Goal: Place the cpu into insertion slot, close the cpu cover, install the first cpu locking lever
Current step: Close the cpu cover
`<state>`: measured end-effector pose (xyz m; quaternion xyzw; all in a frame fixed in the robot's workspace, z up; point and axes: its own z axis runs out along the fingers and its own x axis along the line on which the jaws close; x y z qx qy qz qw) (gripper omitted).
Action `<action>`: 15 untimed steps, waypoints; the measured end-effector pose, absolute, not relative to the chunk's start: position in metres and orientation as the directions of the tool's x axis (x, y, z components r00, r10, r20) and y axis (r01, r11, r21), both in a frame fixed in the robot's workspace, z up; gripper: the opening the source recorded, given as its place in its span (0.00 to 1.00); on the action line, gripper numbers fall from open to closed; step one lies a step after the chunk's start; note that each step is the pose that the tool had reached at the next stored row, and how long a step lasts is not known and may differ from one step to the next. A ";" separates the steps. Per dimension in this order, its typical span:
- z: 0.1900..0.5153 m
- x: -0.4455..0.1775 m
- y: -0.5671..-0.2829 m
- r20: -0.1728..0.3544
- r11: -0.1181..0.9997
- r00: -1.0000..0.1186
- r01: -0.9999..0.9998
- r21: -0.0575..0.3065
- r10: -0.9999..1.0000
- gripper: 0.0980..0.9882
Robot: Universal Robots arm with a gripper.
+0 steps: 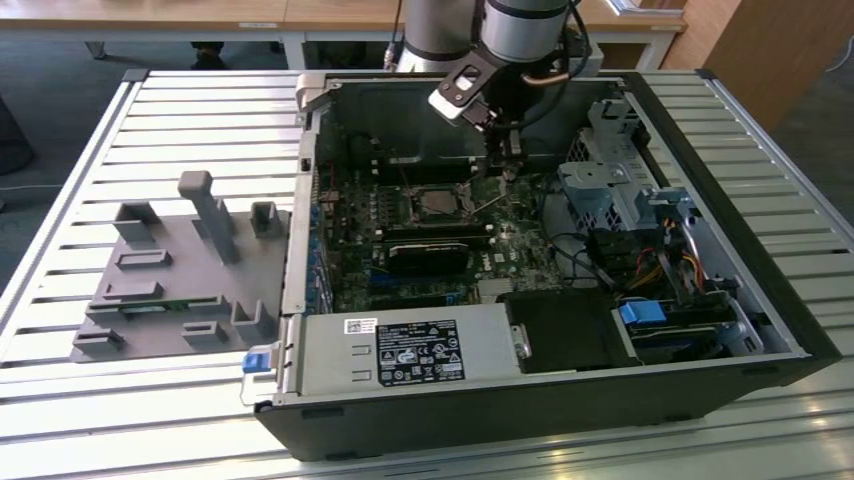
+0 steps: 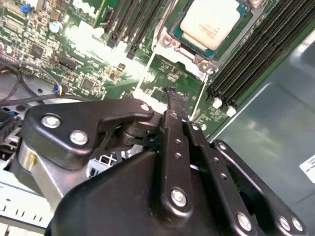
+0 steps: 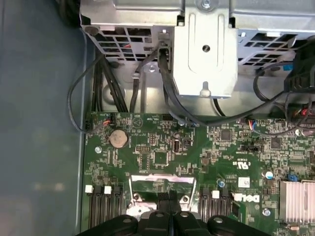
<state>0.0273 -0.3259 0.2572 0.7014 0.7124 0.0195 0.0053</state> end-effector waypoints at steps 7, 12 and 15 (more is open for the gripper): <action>0.256 0.036 -0.323 0.019 0.015 -0.016 0.999 0.031 1.000 0.01; 0.254 0.042 -0.323 0.019 0.015 -0.016 0.999 0.030 1.000 0.01; 0.254 0.045 -0.323 0.018 0.015 -0.016 0.999 0.029 1.000 0.01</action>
